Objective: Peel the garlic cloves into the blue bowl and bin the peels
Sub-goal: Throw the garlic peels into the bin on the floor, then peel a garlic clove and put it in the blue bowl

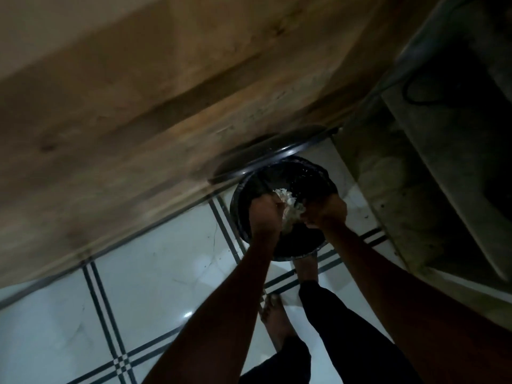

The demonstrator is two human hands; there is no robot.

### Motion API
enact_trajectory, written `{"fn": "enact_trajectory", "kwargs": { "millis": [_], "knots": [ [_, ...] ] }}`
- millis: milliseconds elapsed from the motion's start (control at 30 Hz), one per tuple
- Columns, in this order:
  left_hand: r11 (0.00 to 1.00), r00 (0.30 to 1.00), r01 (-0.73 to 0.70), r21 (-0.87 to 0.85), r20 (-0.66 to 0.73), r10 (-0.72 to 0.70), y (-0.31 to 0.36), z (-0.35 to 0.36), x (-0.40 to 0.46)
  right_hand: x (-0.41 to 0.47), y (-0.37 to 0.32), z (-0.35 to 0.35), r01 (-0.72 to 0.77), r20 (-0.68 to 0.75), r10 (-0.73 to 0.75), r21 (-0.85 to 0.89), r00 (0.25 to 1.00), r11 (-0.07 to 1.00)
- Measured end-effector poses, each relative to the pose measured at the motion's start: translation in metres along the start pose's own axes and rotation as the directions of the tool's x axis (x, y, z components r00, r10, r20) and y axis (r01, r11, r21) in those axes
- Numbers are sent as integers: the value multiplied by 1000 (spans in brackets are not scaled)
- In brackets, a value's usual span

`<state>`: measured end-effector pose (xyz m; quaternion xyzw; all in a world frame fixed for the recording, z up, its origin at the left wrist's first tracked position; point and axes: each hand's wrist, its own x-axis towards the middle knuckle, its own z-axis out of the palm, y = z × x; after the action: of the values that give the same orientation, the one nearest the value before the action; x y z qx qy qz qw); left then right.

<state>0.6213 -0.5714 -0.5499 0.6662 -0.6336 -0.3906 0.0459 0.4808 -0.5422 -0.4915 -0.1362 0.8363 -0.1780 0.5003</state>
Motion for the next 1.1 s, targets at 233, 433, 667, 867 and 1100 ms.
{"fn": "enact_trajectory", "kwargs": {
  "millis": [233,433,667,867,1100],
  "knots": [
    [941,990,-102,323,122,66,0,3,8,31,13,14,181,-128,-240,-358,962,916],
    [961,992,-110,254,85,92,32,-33,-27,1,3,-10,190,-30,-207,-287,978,939],
    [923,997,-44,-382,42,64,135,-125,-129,-129,-19,-111,128,45,-146,278,988,952],
    [735,974,-125,-666,59,219,284,-204,-256,-313,-38,-262,377,-128,-365,506,922,776],
    [668,809,-443,-598,54,585,432,-207,-409,-474,29,-426,603,-475,-400,429,784,673]
  ]
}}
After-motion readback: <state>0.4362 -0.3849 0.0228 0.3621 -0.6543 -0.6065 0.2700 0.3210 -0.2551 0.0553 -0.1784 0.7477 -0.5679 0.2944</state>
